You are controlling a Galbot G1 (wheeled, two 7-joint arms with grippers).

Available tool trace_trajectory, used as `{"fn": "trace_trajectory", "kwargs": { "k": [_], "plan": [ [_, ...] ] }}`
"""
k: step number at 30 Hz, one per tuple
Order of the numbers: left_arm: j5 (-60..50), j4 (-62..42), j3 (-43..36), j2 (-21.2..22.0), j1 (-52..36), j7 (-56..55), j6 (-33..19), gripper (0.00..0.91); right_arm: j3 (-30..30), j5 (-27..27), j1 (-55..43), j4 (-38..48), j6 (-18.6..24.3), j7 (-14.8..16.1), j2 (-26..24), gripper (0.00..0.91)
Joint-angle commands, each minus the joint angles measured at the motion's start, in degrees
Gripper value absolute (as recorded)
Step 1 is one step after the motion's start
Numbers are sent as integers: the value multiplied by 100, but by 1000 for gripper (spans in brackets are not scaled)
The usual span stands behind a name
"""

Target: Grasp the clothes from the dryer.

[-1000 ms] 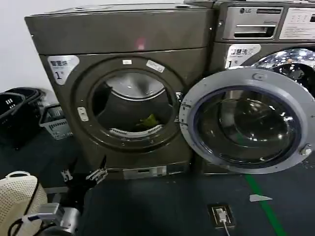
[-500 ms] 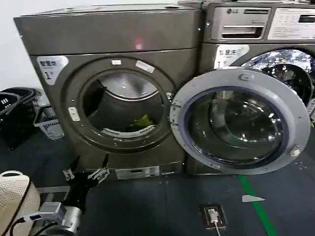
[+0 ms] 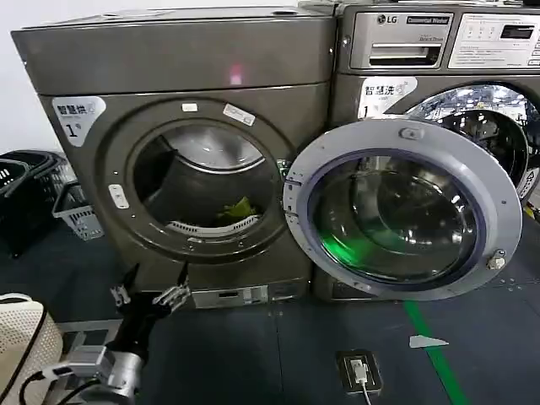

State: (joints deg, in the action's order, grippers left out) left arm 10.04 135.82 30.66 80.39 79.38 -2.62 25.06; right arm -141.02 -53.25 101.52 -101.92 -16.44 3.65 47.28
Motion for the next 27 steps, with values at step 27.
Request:
{"fn": "trace_trajectory", "kwargs": {
  "k": [27],
  "plan": [
    [20,-108,-126,-1,-81,12,-23,907,-99,-53,74,-93,117,60,74,907]
  ]
}}
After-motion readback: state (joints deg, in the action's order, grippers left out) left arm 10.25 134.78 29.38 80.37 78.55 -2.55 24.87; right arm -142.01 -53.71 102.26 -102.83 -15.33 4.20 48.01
